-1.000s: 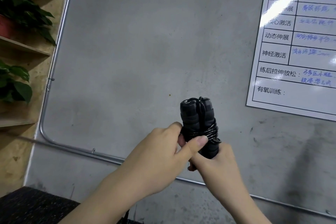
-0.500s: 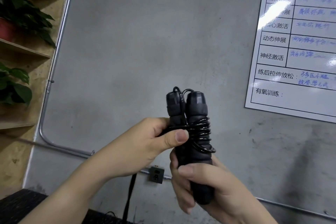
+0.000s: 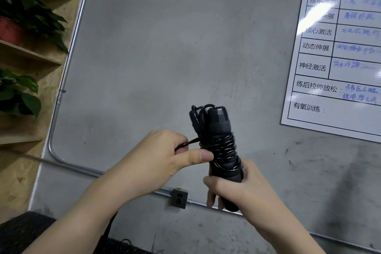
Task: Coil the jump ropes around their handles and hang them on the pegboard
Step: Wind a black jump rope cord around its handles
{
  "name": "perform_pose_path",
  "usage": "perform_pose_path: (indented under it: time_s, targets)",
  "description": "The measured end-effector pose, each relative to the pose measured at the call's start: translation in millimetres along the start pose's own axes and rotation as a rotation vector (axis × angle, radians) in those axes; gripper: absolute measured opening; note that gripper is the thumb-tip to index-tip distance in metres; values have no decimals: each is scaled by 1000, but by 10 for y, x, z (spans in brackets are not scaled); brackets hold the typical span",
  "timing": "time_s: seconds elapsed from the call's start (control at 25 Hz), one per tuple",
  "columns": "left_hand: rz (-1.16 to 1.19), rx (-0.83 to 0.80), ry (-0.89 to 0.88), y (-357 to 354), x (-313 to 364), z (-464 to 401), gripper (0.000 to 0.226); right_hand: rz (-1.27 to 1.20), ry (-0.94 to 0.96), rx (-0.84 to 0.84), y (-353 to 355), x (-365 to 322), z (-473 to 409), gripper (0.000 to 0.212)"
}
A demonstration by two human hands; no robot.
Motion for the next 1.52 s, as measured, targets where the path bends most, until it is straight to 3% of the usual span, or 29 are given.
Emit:
perform_pose_path:
  time_s: [0.24,0.36,0.48,0.64,0.76,0.88,1.0,1.08,1.2,1.32,1.52]
  targets:
    - [19,6,-76,-96,63,8,61,96,13,100,114,14,-81,36]
    - [62,10,-66,-178,81,31,57,112,37,113,126,-1,-83,31]
    - [82,32,-60,-231,123,54,54,145,101,143,123,-25,-72,11]
    - [23,110,17,-250,174,47,74,195,167,232,87,6,-55,25]
    - [113,125,6,-270,150,4,80,201,193,245,48,24,-44,12]
    - [252,3,-80,-312,126,-39,75,228,135,81,81,-4,-37,34]
    - [441,-110,-184,-319,215,17,57,-191,2,-231,18,-30,13,40]
    - [521,-134,-223,-314,286,45,54,-304,-51,-297,4,-53,48,38]
    - [414,-114,-180,-322,219,10,80,-192,-28,-178,78,-81,44,23]
    - [46,-69,23,-258,10,-52,105,-24,74,14,219,-125,51,20]
    - [-19,79,-15,-238,129,4,82,40,113,198,321,-101,47,27]
Point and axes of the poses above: each hand's wrist, its own z-axis away from the middle knuckle, its own y-axis out of the back of the hand, x = y × z, the point moved 6 cm from there along -z, towards the middle knuckle, and after that the axes turned 11 degrees about -z, right-handed, at the moved point
